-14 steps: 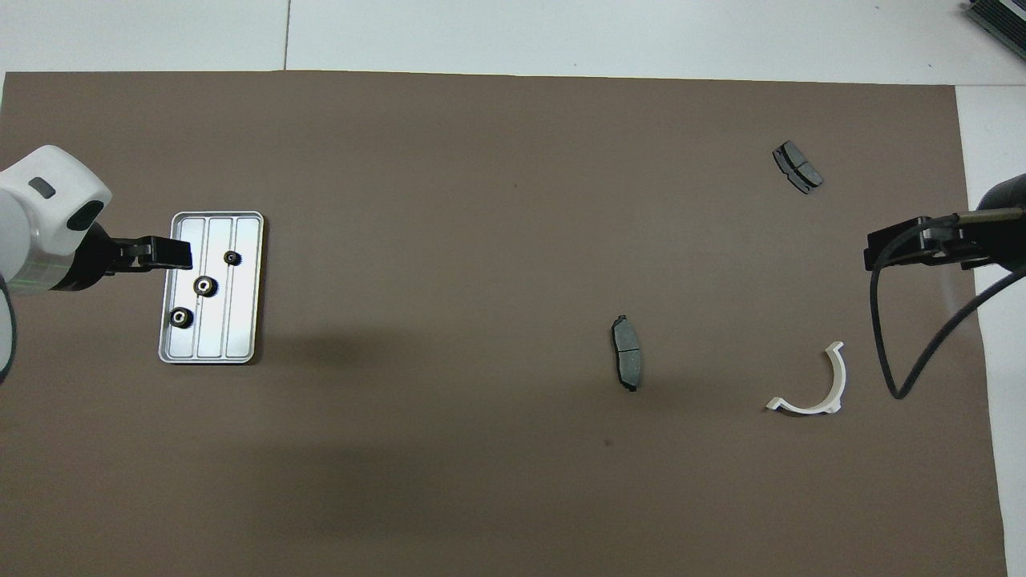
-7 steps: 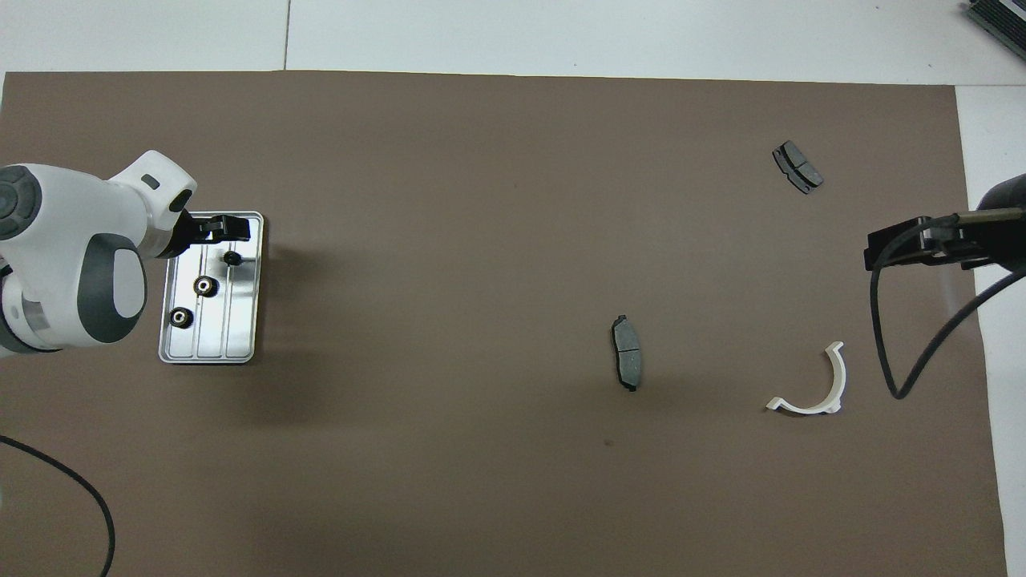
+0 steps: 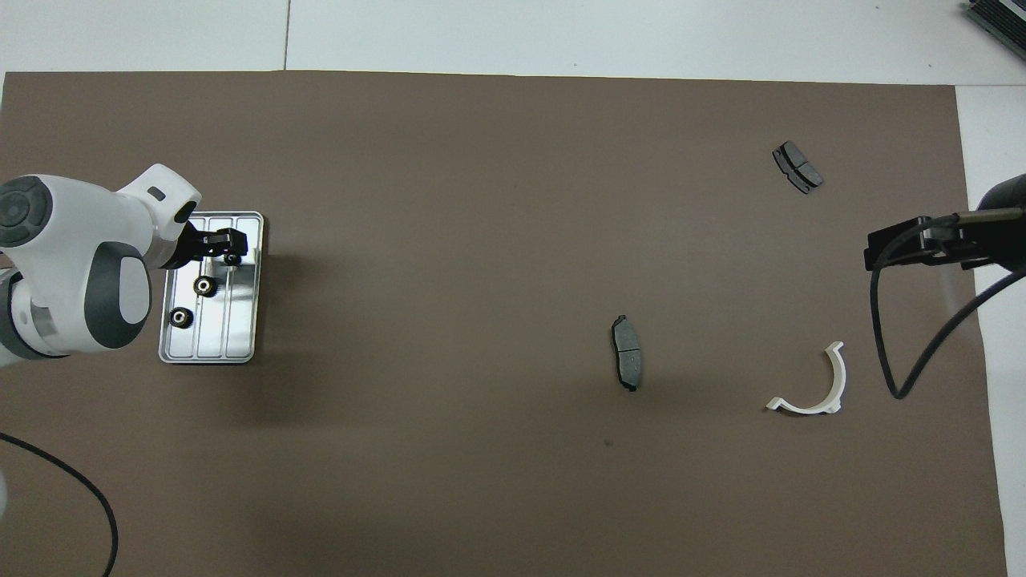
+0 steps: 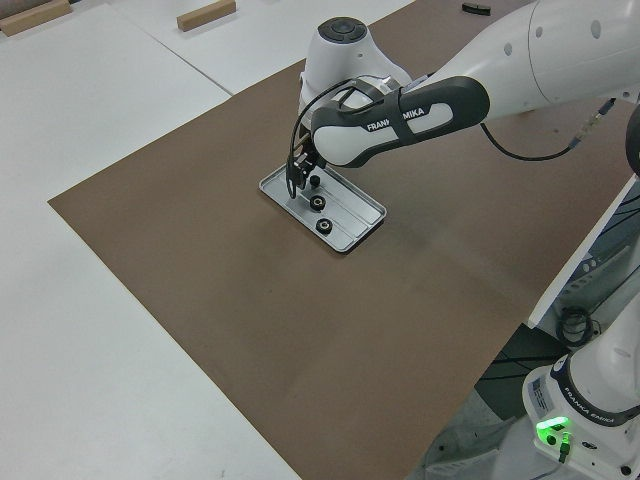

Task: Place bearing gear from tray to pile
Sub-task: 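Lower the left gripper into the metal tray and grasp a black gear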

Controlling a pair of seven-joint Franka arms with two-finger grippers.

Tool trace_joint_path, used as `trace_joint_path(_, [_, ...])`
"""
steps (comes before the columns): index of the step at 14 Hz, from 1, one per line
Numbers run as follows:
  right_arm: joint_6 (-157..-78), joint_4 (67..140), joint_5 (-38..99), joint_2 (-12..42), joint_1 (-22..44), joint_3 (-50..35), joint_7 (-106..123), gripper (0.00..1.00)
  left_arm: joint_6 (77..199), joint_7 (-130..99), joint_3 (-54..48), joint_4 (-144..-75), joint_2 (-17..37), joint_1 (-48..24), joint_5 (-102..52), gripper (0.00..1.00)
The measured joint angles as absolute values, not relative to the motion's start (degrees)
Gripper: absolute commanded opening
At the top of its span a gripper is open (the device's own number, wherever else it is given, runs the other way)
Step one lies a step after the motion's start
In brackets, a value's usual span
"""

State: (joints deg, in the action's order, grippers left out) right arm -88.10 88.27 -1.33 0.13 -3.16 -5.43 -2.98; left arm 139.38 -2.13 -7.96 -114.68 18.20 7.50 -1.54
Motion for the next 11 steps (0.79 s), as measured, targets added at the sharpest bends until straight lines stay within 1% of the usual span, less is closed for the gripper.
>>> trace_joint_path(5, [-88.1,88.3,-1.3,0.1,-3.2,-5.4,-3.0,1.00,139.9,-2.1,-8.3,-116.0,18.2,7.1,-1.5,0.43])
trace_joint_path(8, [-88.1,88.3,-1.3,0.1,-3.2,-5.4,-3.0,1.00,140.1,-2.1,-8.3,-116.3,18.2,7.1,-1.5,0.30])
trace_joint_path(11, [-88.1,88.3,-1.3,0.1,-3.1,-5.4,-3.0,1.00,140.2,-2.1,-8.2,-116.3,18.1,7.1,-1.5,0.12])
